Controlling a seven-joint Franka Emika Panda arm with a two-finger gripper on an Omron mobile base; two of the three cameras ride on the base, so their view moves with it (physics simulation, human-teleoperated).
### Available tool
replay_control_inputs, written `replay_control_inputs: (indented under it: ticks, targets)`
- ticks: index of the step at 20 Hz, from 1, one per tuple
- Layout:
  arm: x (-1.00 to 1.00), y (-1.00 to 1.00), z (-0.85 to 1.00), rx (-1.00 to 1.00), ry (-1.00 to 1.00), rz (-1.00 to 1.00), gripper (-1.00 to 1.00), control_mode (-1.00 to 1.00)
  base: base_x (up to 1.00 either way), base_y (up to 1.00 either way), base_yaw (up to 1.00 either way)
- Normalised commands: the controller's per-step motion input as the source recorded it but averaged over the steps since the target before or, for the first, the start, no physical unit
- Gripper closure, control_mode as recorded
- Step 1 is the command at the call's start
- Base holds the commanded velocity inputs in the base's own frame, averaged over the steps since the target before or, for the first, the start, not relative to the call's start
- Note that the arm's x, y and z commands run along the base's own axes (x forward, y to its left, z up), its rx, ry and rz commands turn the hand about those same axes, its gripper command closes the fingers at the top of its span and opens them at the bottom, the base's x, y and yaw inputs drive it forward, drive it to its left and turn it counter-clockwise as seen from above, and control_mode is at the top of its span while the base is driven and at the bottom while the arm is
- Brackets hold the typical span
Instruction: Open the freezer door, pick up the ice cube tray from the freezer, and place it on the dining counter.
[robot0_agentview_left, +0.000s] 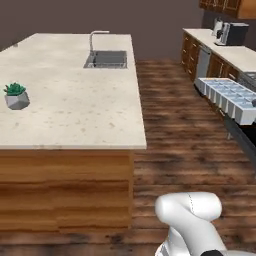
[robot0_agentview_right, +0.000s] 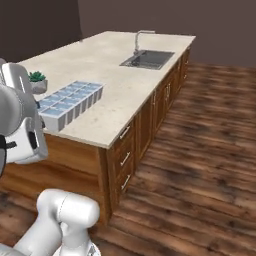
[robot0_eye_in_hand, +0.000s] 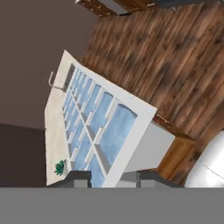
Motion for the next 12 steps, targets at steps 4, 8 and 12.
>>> replay_control_inputs:
  ticks: [4,8,12]
  targets:
    - [0.00,0.00,0.00,0.00,0.00,0.00,1.00,1.00,0.16,0.00,0.80]
    - [0.00,0.00,0.00,0.00,0.00,0.00,1.00,1.00,0.44,0.00,0.75]
    - [0.00,0.00,0.00,0.00,0.00,0.00,1.00,1.00,0.83,0.00,0.60]
